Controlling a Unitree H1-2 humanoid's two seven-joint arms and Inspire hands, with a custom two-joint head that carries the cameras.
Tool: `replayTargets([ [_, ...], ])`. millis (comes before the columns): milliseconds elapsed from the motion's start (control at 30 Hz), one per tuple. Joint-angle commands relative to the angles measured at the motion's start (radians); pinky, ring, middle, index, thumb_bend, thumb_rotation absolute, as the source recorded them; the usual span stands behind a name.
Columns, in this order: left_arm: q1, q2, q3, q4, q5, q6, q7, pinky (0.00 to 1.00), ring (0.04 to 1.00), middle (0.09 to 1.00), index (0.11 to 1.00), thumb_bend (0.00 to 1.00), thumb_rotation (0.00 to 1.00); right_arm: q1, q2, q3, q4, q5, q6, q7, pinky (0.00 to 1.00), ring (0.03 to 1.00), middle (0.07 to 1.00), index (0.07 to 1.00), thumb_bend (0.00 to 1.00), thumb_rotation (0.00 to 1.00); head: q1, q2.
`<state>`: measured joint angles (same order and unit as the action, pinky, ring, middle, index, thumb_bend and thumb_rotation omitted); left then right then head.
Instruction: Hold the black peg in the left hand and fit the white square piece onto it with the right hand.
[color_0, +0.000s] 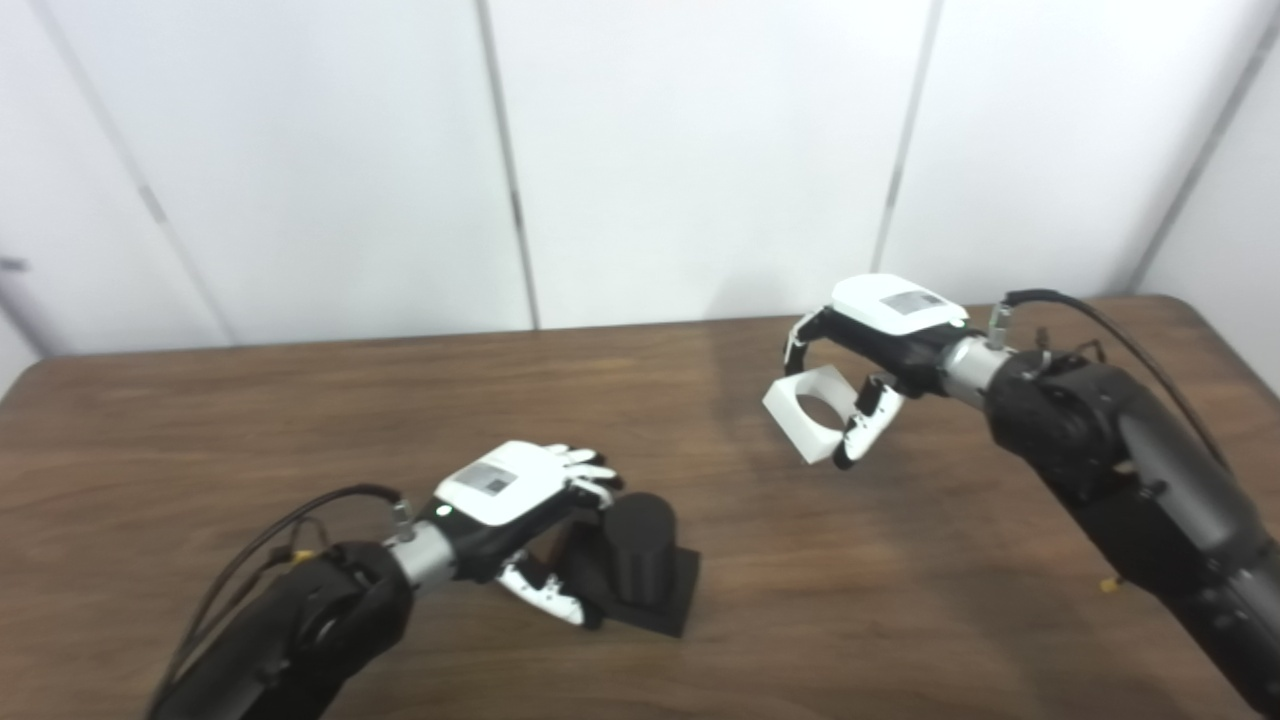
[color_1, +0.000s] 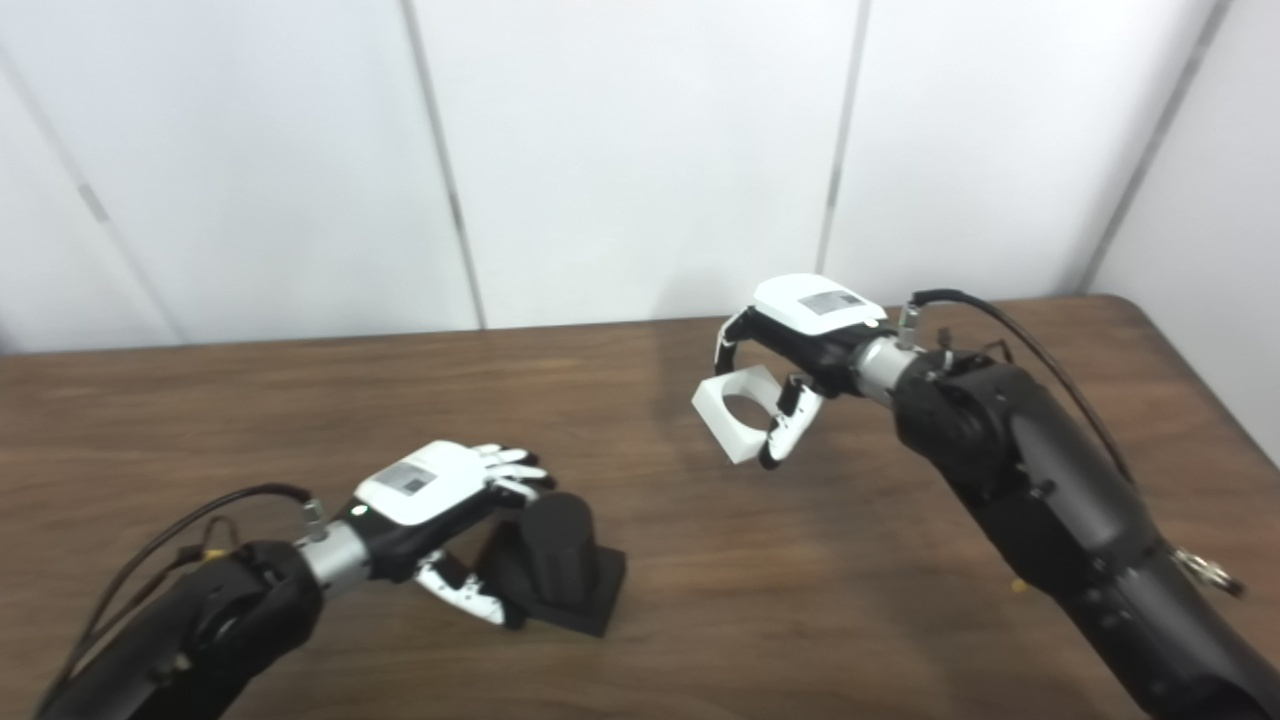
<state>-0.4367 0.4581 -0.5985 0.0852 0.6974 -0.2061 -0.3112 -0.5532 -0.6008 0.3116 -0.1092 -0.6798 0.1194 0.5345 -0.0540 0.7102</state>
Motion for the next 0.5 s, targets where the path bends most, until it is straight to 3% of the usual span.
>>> replayTargets([
  [0,0.034,-0.004,-0.063,0.035,0.079,0.006,-0.083,0.94,0.944,0.880,0.489,0.52,0.07,-0.062,-0.006,-0.030,-0.048,0.020,0.011,0.013,0.73,0.803,0.751,0.480,0.52,0.13,-0.001,0.001],
  [467,0.024,-0.027,-0.064,0.042,0.081,0.023,-0.095,0.94,0.949,0.890,0.489,0.52,0.07,-0.075,-0.005,-0.040,-0.162,0.154,0.043,0.168,0.73,0.839,0.763,0.479,0.52,0.13,0.056,0.011],
])
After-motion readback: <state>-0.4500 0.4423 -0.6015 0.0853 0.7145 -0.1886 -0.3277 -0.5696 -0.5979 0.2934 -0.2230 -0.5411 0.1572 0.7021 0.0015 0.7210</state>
